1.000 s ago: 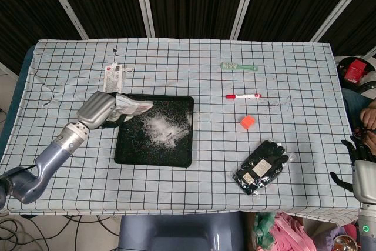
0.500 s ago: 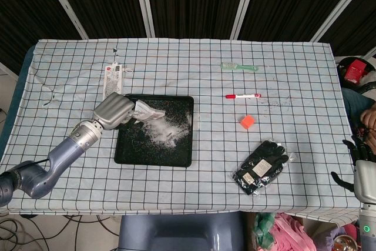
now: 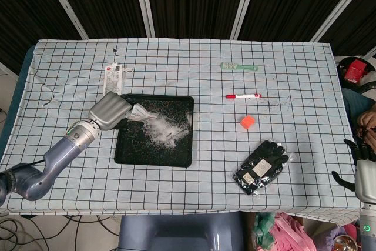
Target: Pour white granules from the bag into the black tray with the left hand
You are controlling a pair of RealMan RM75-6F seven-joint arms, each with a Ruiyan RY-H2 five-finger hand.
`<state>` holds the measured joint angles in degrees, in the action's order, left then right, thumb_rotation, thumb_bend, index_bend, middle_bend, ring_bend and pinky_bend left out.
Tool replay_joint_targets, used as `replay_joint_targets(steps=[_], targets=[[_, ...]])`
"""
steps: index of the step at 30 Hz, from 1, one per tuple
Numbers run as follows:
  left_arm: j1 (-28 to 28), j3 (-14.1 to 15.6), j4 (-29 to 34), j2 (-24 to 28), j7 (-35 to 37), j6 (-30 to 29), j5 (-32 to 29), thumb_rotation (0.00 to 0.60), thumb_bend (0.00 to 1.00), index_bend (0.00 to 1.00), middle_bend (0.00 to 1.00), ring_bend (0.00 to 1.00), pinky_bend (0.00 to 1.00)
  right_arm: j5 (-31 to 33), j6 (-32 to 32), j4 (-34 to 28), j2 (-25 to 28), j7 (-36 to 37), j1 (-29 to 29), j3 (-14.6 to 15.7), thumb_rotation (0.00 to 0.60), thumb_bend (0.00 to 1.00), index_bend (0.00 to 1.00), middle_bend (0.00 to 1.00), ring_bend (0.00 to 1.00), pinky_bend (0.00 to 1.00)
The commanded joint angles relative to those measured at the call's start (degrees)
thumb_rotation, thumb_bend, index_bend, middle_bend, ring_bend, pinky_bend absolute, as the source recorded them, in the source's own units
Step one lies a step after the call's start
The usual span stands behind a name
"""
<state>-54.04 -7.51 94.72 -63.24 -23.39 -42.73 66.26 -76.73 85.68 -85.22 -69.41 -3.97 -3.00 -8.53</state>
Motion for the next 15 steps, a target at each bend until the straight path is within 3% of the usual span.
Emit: replay_joint_targets(steps=[1,5,15], targets=[[-0.7,0.6,0.6,0.6,-2.3,0.3,-1.5,0.600,0.77,0.50,0.52,0.44,0.60,0.0,0.0,-0.1,0.1,0.0,0.0,0.0,0.600,0.12,0.18,0.10,0.14,0.31],[-1.3,1.1,0.6,0.8,-5.9,-0.4,-2.8,0.600,0.77,0.51,0.53,0.44,0.60,0.2,-0.1,0.1,0.0,0.0,0.0,-0.1,0.600,0.12,0.18,0.10,0.14,0.31],[-1.7,1.9,0.6,0.6,-7.2,-0.6,-5.1,0.600,0.77,0.52,0.53,0.45,0.60,0.2,0.1,0.1,0.0,-0.2,0.1,-0.2,0.600,0.12,0.18,0.10,0.14,0.31]])
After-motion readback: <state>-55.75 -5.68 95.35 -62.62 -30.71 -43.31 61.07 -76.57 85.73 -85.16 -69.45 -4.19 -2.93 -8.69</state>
